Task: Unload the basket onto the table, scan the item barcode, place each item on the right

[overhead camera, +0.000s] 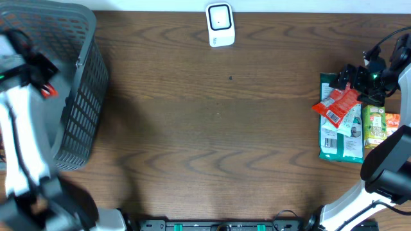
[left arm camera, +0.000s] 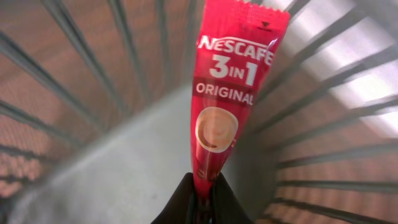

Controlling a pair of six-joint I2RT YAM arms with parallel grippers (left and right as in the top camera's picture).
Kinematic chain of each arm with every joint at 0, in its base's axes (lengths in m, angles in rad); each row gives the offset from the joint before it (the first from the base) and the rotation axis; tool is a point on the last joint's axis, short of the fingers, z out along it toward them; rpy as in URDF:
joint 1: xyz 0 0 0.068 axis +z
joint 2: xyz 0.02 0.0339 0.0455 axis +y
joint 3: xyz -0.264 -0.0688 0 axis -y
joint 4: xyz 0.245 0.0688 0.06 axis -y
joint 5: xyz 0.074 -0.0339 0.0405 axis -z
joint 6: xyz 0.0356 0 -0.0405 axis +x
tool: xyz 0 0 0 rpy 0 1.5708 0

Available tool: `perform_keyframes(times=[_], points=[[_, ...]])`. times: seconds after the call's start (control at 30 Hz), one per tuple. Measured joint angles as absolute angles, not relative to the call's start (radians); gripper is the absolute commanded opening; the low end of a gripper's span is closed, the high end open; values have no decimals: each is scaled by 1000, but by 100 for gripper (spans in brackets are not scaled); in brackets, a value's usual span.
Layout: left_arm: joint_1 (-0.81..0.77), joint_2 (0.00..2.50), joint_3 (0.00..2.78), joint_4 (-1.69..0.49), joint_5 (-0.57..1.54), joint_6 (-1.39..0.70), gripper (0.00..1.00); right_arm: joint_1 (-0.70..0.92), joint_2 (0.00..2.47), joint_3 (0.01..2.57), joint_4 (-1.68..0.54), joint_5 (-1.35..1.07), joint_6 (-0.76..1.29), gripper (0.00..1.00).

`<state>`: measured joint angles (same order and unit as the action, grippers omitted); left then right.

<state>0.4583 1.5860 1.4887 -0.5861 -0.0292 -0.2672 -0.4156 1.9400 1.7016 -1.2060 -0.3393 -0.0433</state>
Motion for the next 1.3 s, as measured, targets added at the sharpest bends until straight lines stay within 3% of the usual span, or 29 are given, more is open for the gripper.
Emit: perform_keyframes(times=[0.2,0.47,0.83,1.3], points=[[459,1347,1525,-679,299,-282,8,-416,1940,1702,-1206,-340,-43,99],[330,1418,1513,-805,852,-262,7,-416,1940,1702,-1206,-339,-43,99],[27,1549,1513,-789,1115,-253,7,-416,1940,1702,-1206,-340,-43,99],[-22,1742,1513,-772,1497,-251,7,-416,1940,1702,-1163,-414,49,99]])
